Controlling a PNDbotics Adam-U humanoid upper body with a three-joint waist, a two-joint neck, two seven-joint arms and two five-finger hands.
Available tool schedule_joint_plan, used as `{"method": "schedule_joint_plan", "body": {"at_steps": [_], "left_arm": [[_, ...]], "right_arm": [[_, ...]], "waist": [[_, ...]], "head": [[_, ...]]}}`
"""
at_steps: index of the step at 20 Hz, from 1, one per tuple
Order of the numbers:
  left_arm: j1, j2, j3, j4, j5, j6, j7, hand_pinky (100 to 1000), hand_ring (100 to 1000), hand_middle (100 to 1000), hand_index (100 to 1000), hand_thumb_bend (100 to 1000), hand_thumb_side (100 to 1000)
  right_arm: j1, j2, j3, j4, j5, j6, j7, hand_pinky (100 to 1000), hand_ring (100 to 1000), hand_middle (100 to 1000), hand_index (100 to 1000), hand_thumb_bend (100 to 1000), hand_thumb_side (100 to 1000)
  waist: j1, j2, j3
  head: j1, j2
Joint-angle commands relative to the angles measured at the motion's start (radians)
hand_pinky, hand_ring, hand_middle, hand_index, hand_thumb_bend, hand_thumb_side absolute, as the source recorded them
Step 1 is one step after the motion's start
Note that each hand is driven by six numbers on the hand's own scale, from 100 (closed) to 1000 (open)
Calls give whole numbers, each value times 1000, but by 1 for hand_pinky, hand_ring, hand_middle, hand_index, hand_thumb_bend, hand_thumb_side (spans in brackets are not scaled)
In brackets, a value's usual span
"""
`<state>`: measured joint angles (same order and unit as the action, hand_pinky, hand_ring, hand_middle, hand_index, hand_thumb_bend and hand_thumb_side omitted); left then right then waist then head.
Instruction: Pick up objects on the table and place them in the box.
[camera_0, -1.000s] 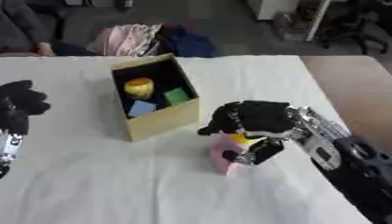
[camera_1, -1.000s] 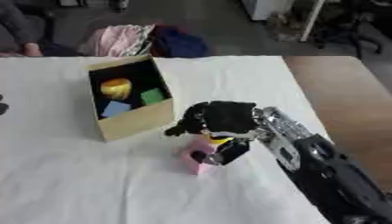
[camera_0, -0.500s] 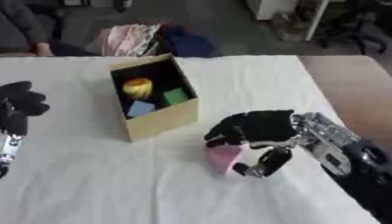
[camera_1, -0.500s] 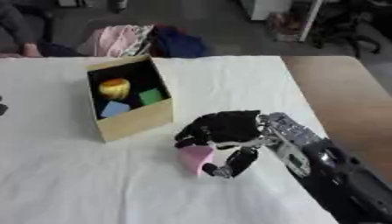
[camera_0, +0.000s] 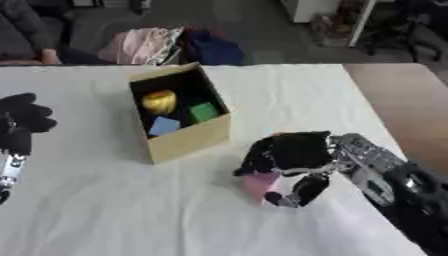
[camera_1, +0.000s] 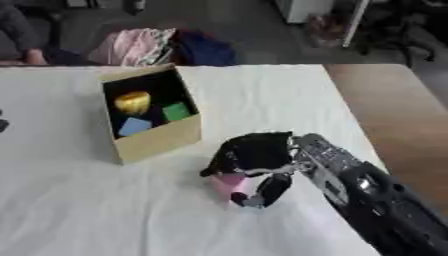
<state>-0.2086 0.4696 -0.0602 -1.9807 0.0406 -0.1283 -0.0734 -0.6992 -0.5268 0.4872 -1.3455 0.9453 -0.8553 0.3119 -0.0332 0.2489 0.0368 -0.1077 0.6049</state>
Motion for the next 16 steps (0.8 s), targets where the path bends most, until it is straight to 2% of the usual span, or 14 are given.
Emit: {"method": "schedule_joint_plan", "body": {"at_steps": [1, 6, 11, 16], "left_arm": [[-5, 11, 11, -19, 3, -3, -2, 780, 721, 704, 882, 100, 567], [-4, 10, 11, -19, 4, -3, -2, 780, 721, 704, 882, 100, 566], [-5, 9, 11, -19, 6, -6, -3, 780, 721, 703, 881, 100, 564], [-31, -2, 0, -19, 17, -18, -15, 780, 721, 701, 880, 100, 563]], "right_arm": [[-12, -9, -25, 3, 4, -52, -10, 819, 770, 583, 982, 100, 380], [-33, -17, -59, -20, -27, -52, -94, 815, 747, 535, 968, 100, 348], [-91, -12, -108, -22, -66, -52, -118, 820, 749, 533, 958, 100, 357], [-155, 20, -208, 65, -50, -51, -131, 822, 749, 535, 952, 100, 350]], "waist": [[-8, -18, -1], [-8, -20, -4], [-9, -23, 0], [-21, -23, 48]], "head": [[2, -9], [4, -9], [2, -8], [-29, -17]]}}
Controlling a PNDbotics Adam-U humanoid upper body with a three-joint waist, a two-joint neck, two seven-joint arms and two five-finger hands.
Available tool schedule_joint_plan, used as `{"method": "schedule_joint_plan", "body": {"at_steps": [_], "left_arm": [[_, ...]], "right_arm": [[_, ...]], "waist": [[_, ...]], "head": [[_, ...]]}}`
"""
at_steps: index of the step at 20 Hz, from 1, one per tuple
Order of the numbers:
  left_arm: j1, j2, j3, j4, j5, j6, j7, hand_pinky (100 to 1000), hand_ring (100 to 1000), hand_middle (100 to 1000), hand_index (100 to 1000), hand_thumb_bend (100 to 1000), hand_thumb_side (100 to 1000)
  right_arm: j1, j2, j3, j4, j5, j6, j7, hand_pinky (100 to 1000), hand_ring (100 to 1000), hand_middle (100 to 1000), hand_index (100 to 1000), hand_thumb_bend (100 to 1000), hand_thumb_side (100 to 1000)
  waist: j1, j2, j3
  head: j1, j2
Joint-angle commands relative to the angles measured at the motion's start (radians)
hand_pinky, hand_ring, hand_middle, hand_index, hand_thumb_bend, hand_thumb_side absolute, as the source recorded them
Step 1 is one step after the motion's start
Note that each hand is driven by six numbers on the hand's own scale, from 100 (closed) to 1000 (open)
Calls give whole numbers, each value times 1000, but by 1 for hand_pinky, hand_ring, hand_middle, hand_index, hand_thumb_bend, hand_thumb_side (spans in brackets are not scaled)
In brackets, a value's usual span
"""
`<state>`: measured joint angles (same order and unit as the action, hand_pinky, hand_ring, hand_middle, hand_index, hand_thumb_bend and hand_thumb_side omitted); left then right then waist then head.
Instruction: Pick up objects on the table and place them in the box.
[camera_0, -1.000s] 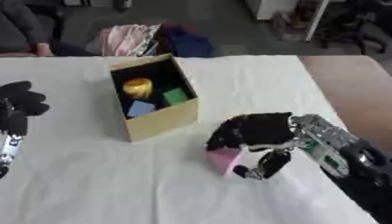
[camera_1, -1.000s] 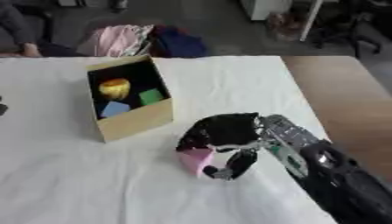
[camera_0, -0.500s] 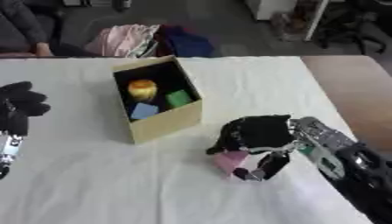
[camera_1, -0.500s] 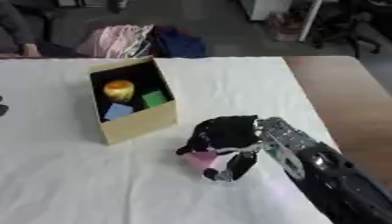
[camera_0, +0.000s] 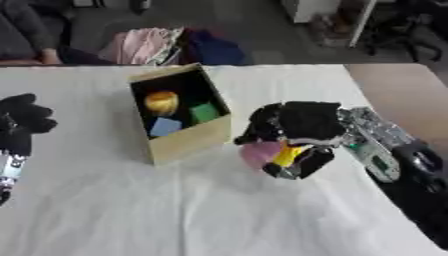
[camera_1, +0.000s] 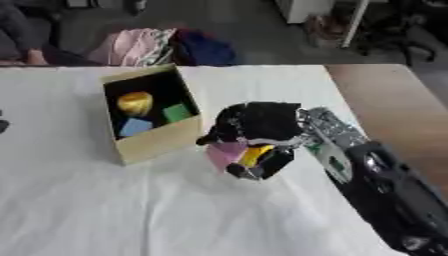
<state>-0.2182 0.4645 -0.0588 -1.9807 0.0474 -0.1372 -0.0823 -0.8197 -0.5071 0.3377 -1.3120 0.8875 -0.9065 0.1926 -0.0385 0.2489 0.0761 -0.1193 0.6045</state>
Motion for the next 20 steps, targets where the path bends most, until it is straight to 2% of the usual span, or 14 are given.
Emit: {"method": "schedule_joint_plan", "body": {"at_steps": [1, 4, 7, 9, 11, 12, 16, 20], "left_arm": [[-31, -3, -4, -19, 15, -12, -11, 781, 721, 701, 880, 100, 563], [-63, -22, -17, -19, 32, -21, -28, 781, 721, 700, 879, 100, 564], [-92, -41, -31, -19, 50, -30, -51, 782, 721, 700, 879, 100, 564], [-103, -49, -39, -19, 57, -35, -66, 782, 720, 699, 879, 100, 564], [-106, -53, -44, -19, 61, -38, -77, 782, 719, 698, 879, 100, 565], [-106, -54, -45, -19, 62, -38, -80, 782, 719, 697, 879, 100, 566], [-106, -57, -47, -19, 62, -35, -84, 781, 718, 696, 879, 100, 567], [-102, -56, -46, -19, 61, -34, -83, 781, 718, 696, 879, 100, 567]], "right_arm": [[-45, 8, -86, 59, 21, 4, -20, 823, 749, 536, 952, 100, 348], [-72, 26, -163, 131, 76, 32, -57, 825, 751, 543, 952, 100, 346], [-98, 46, -235, 198, 150, 86, -110, 824, 750, 544, 954, 100, 321], [-113, 64, -279, 243, 196, 128, -149, 824, 753, 584, 964, 100, 288], [-127, 83, -309, 284, 245, 166, -177, 828, 766, 670, 978, 100, 279], [-131, 92, -318, 301, 267, 179, -190, 835, 787, 749, 997, 100, 277], [-134, 116, -321, 341, 335, 196, -219, 871, 853, 921, 1000, 100, 269], [-133, 114, -299, 333, 356, 174, -234, 889, 878, 978, 1000, 100, 265]], "waist": [[-21, -23, 27], [-36, -24, 86], [-50, -23, 147], [-57, -22, 178], [-61, -20, 197], [-62, -18, 202], [-64, -13, 204], [-63, -15, 196]], "head": [[-29, -19], [-72, -27], [-114, -33], [-136, -36], [-149, -37], [-153, -37], [-158, -36], [-156, -33]]}}
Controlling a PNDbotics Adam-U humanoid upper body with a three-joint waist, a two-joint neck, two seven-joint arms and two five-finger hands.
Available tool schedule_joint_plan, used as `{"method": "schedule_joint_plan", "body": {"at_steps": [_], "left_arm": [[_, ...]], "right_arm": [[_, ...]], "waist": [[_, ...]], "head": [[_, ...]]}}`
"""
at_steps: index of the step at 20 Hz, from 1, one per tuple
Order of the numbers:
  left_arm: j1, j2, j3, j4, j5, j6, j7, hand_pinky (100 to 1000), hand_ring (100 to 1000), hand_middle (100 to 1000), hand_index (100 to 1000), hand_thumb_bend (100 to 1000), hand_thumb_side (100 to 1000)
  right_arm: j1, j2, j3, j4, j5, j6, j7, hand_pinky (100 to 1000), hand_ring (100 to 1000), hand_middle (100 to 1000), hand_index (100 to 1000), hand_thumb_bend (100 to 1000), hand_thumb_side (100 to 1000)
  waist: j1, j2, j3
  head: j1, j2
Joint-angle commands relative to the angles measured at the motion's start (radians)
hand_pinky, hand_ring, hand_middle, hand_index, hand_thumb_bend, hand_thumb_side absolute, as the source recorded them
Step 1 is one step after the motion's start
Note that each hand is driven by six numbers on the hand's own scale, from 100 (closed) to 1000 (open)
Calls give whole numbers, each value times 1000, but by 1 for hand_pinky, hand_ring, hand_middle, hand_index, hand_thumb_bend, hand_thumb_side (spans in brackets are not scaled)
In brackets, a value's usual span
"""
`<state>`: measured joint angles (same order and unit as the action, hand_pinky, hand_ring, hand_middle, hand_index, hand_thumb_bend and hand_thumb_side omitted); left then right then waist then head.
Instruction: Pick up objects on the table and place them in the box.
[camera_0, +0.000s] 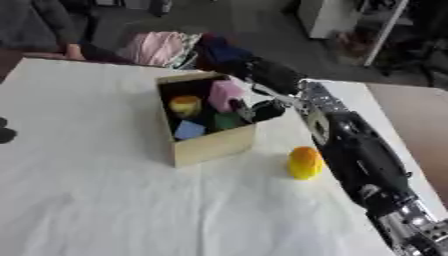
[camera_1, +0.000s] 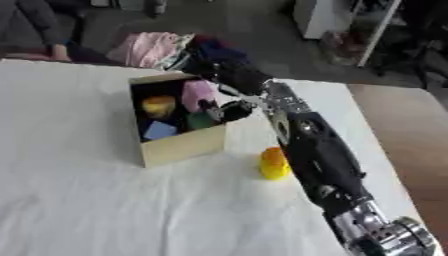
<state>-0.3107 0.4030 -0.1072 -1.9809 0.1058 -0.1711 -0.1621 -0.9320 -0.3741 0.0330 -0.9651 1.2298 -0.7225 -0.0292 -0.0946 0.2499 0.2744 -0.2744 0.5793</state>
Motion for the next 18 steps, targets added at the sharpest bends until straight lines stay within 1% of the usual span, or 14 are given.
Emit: {"method": "schedule_joint_plan", "body": {"at_steps": [1, 3, 4, 7, 9, 13, 15, 16, 18], "left_arm": [[-8, 5, 3, -19, 3, 1, -2, 781, 718, 696, 879, 100, 567], [0, 7, 6, -19, 2, 1, 0, 781, 718, 696, 879, 100, 567], [8, 9, 10, -19, 0, 1, 3, 781, 718, 695, 879, 100, 567], [40, 15, 28, -19, -11, 5, 20, 781, 718, 695, 878, 100, 569], [60, 18, 40, -19, -20, 7, 34, 781, 718, 694, 878, 100, 570], [89, 24, 56, -19, -33, 11, 56, 781, 718, 694, 877, 100, 571], [97, 25, 58, -19, -37, 14, 61, 781, 718, 693, 877, 100, 572], [99, 25, 59, -19, -38, 15, 62, 781, 718, 693, 877, 100, 572], [103, 24, 59, -19, -40, 17, 63, 781, 718, 693, 877, 100, 572]], "right_arm": [[-21, -23, 11, -22, 9, -17, -14, 888, 877, 976, 1000, 100, 262], [-18, -38, 28, -48, -20, -41, -20, 880, 863, 952, 1000, 100, 239], [-13, -53, 41, -61, -51, -60, -19, 878, 860, 945, 1000, 100, 231], [13, -121, 90, -119, -176, -115, 16, 873, 849, 921, 1000, 100, 234], [46, -172, 120, -173, -276, -135, 52, 868, 841, 907, 1000, 100, 220], [128, -274, 178, -293, -464, -149, 172, 868, 842, 885, 1000, 100, 248], [170, -316, 204, -344, -540, -135, 254, 869, 845, 880, 1000, 100, 271], [189, -335, 215, -370, -566, -134, 296, 869, 847, 877, 1000, 100, 287], [221, -361, 237, -394, -586, -127, 384, 873, 855, 883, 1000, 100, 333]], "waist": [[-6, -18, -5], [-3, -23, -16], [-2, -27, -26], [0, -41, -70], [2, -49, -104], [6, -62, -162], [7, -67, -180], [7, -68, -187], [8, -70, -196]], "head": [[0, -6], [4, -1], [9, 3], [27, 18], [39, 26], [57, 40], [62, 46], [65, 48], [69, 51]]}}
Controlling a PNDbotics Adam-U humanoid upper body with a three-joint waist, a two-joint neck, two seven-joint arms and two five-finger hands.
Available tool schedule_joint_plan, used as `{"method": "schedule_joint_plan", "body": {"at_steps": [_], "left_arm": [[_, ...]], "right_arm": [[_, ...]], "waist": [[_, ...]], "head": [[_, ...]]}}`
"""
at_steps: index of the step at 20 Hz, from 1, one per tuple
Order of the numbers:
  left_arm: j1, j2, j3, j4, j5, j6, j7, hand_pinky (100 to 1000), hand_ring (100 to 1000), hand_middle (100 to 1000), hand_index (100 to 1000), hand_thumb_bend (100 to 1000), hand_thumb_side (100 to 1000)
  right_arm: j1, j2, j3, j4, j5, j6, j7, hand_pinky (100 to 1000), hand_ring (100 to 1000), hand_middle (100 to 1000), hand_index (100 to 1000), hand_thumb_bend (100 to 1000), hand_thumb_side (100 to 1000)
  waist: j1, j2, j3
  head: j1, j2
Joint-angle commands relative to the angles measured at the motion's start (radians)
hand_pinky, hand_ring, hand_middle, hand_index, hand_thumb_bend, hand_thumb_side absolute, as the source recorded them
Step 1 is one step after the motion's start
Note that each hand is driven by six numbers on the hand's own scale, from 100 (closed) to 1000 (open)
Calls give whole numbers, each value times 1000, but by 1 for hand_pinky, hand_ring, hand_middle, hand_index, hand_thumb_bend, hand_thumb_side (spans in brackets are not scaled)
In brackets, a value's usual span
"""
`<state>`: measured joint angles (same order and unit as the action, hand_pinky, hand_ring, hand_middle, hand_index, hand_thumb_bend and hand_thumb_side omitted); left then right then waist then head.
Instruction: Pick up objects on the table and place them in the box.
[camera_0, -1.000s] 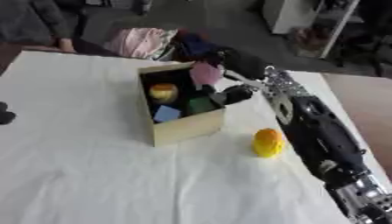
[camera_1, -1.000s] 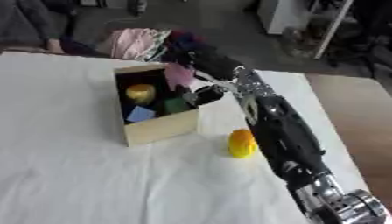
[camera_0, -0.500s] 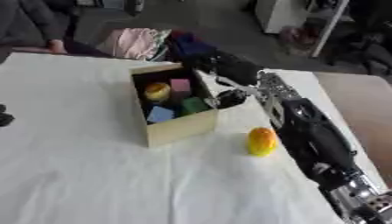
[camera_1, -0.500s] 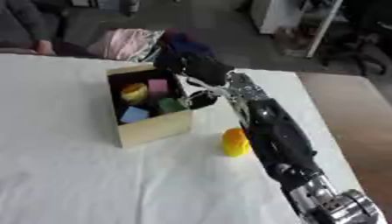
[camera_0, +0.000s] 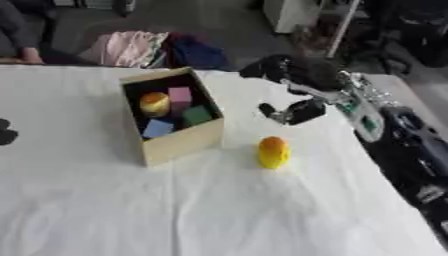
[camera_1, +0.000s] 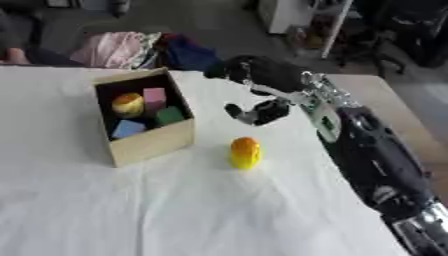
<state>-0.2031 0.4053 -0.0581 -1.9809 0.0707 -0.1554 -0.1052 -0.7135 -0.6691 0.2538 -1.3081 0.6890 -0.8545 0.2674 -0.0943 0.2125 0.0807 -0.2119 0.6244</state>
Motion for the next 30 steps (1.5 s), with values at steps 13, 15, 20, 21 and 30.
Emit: {"method": "schedule_joint_plan", "body": {"at_steps": [13, 15, 20, 21, 30], "left_arm": [[-12, 12, 9, -19, -8, -1, 6, 782, 719, 694, 878, 100, 570], [-12, 11, 10, -19, -10, -1, 6, 782, 719, 694, 878, 100, 571], [-10, 9, 10, -19, -11, 1, 6, 781, 719, 694, 878, 100, 572], [-10, 9, 9, -19, -10, 2, 6, 781, 719, 694, 878, 100, 572], [-9, 9, 12, -19, -10, 0, 9, 781, 720, 694, 878, 100, 571]], "right_arm": [[-9, 78, 5, 158, 225, 12, 185, 869, 853, 880, 1000, 100, 462], [-16, 100, -2, 200, 280, 11, 162, 869, 853, 878, 1000, 100, 495], [-16, 119, 6, 253, 377, -13, 123, 868, 845, 841, 1000, 100, 517], [-16, 122, 6, 260, 391, -16, 117, 859, 821, 793, 973, 100, 437], [-44, 126, -39, 187, 330, -34, -127, 794, 660, 484, 686, 100, 310]], "waist": [[30, -18, -1], [32, -16, 1], [30, -16, 2], [30, -16, 2], [32, -18, 1]], "head": [[5, -14], [5, -15], [6, -14], [6, -14], [5, -15]]}}
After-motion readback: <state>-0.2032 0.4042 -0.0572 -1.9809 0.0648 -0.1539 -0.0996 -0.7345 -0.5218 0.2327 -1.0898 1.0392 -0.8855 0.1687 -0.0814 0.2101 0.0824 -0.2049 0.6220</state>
